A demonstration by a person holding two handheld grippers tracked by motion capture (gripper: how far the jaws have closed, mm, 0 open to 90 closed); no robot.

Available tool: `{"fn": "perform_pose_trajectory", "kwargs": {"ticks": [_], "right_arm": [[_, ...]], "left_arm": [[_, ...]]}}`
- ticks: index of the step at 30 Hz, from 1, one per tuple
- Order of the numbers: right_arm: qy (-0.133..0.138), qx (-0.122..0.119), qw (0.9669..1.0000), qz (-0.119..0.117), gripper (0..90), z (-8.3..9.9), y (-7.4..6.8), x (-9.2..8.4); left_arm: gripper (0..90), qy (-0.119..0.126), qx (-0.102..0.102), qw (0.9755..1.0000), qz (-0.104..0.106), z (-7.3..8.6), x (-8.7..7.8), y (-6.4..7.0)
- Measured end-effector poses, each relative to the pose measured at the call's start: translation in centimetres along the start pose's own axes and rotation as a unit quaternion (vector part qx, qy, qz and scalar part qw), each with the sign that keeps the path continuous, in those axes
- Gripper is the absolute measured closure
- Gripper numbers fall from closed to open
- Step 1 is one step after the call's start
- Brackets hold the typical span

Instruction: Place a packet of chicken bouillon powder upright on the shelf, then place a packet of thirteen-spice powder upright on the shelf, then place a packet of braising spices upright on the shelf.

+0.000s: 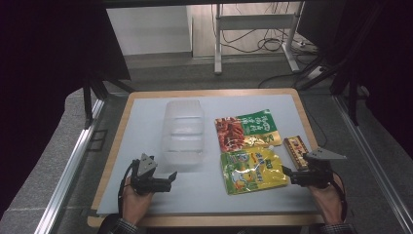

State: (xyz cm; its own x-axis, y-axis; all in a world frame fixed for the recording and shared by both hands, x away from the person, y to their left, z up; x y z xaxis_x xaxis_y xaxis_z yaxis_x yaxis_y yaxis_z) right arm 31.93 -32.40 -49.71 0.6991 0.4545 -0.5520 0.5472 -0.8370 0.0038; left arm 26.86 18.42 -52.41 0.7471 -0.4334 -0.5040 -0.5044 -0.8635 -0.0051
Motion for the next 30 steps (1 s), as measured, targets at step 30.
{"fn": "perform_pose_trajectory", "kwargs": {"ticks": [30], "right_arm": [[0.005, -0.023, 0.9997, 0.009, 0.0, -0.3, -0.4, 0.2]], "left_arm": [[0.0, -0.028, 0.042, 0.9970, 0.059, -0.3, 0.8, 2.1]]}}
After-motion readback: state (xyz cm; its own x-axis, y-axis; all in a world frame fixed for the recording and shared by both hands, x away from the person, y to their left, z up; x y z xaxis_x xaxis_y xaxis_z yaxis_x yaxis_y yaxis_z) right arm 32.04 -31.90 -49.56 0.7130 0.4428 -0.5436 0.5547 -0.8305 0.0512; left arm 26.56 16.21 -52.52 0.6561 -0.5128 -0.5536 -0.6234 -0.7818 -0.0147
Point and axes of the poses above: each handheld gripper's, and its own axes: x roughly forward along the jaws, z roughly out of its underside, y roughly to its right, the point moved 1 cm from there along x, roughly forward along the jaws, and after that the axes turned 3 degrees about y, right-handed, at the moved point
